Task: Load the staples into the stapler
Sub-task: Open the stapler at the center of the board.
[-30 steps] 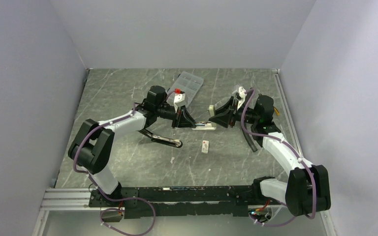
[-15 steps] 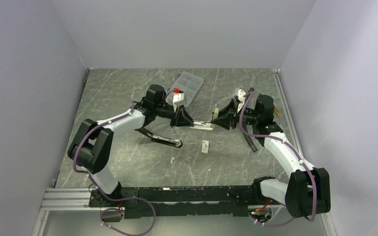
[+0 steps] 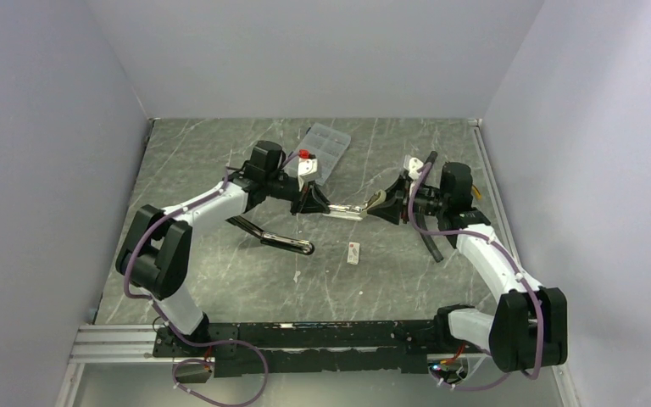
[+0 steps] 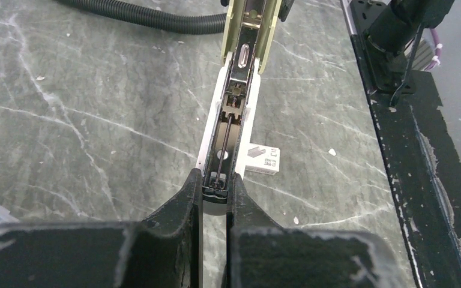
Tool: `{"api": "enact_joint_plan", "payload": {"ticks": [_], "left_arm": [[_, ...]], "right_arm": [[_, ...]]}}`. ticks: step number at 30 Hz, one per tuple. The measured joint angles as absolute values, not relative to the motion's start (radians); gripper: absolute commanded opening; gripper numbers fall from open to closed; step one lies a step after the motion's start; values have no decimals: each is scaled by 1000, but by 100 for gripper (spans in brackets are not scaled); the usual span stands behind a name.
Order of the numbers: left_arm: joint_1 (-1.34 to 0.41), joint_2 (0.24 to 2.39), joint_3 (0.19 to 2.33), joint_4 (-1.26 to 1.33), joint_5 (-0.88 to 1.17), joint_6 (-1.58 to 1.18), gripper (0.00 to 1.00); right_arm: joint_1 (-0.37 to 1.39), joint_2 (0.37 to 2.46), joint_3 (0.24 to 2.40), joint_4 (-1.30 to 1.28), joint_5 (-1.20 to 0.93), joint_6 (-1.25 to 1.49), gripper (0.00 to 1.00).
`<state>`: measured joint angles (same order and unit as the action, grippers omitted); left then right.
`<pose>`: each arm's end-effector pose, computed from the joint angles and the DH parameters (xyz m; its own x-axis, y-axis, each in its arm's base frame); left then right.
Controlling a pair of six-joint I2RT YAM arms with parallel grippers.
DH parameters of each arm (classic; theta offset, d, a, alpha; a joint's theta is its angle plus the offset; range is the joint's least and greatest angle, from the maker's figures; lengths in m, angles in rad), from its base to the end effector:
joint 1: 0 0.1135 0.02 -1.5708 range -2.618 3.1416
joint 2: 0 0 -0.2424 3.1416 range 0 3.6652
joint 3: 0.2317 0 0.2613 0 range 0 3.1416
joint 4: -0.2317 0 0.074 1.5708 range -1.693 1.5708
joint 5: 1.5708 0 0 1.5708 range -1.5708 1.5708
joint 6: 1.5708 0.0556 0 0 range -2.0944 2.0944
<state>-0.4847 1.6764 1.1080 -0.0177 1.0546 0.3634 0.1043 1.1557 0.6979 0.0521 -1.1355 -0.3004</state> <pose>0.3108 -0.2183 0.2121 -0.1478 0.2761 -0.9497 0.9881 0.0010 -0.1535 0.2597 0.0779 0.2383 -0.1168 -0.1377 -0.9836 -0.9496 0.3056 0.0700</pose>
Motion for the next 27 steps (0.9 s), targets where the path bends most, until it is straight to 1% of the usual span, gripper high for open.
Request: {"api": "enact_joint_plan", "payload": {"ticks": [7,9,10,12,18,20,27], "left_arm": [[-485,1677,1128,-73,1013,414,3],[-486,1678,1133,-80,1000,428,3],[-486,1678,1134,-81,995,432,3],[-488,1678,1137,-85,987,442,3],[-458,1697,1144,-155,873,450,3],[-451,1710,1144,-168,842,450,3],[-465,1727,1144,-164,779,439,3]], "right_arm": [[106,1198,724,3,-1124,-367,27],[107,1202,726,-4,-1110,-374,32],[107,1203,728,-7,-1105,-374,40],[108,1205,730,-9,-1095,-371,49],[78,1206,737,-7,-990,-339,65],[77,1206,740,-7,-972,-328,68],[80,1213,741,14,-918,-249,72]]}}
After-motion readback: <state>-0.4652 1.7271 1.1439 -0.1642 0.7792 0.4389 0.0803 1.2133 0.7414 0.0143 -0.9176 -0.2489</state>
